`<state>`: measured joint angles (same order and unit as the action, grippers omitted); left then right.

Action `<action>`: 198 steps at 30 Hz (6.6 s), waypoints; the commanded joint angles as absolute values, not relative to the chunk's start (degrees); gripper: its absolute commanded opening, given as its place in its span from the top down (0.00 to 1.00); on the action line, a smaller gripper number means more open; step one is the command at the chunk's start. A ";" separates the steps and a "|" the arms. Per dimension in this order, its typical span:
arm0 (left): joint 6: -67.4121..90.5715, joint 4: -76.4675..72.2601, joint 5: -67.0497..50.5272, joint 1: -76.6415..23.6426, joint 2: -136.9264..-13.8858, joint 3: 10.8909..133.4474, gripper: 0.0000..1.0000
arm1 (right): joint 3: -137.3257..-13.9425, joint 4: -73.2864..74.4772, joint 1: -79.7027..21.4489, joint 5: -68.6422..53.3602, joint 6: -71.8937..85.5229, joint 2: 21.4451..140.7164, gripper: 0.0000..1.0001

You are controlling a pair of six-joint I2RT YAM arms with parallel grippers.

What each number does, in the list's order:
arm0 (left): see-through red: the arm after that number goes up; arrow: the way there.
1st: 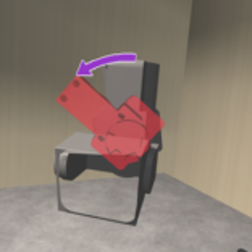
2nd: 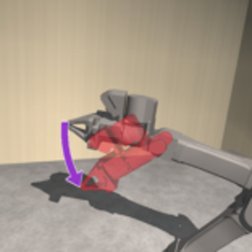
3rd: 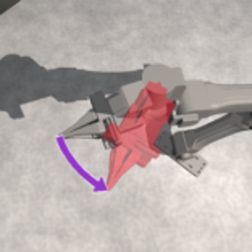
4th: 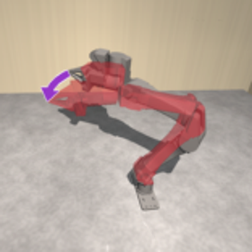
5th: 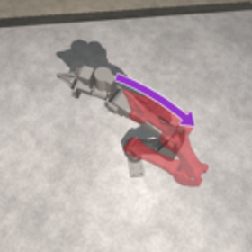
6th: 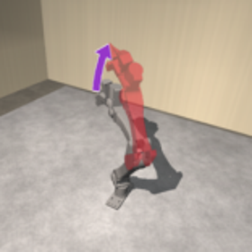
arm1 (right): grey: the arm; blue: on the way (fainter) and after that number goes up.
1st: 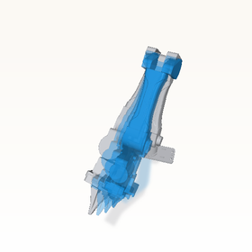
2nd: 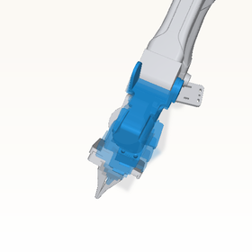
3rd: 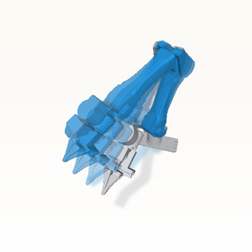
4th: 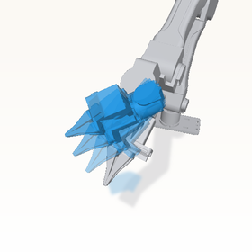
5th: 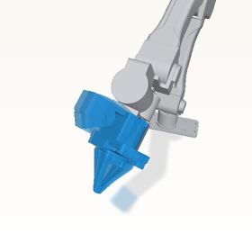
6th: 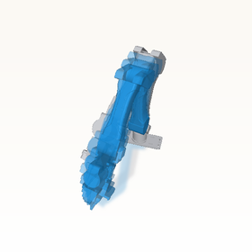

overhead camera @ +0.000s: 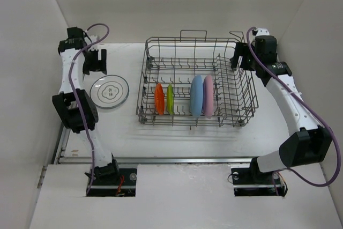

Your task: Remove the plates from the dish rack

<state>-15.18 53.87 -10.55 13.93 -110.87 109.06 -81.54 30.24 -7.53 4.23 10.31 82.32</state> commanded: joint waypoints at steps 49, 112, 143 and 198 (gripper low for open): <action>-9.59 73.39 -20.21 -24.88 -111.80 126.20 1.00 | -74.62 30.67 -7.21 10.72 11.95 75.85 0.11; -47.48 67.43 -23.49 9.41 -106.61 83.94 1.00 | -74.09 29.62 -7.21 9.67 11.43 79.01 0.11; -29.10 76.03 -22.16 -19.38 -104.49 125.57 0.29 | -77.35 30.85 -7.21 10.72 10.90 79.37 0.11; -9.32 74.26 -45.15 1.74 -101.34 130.17 1.00 | -84.19 29.53 -7.21 12.74 10.02 91.91 0.56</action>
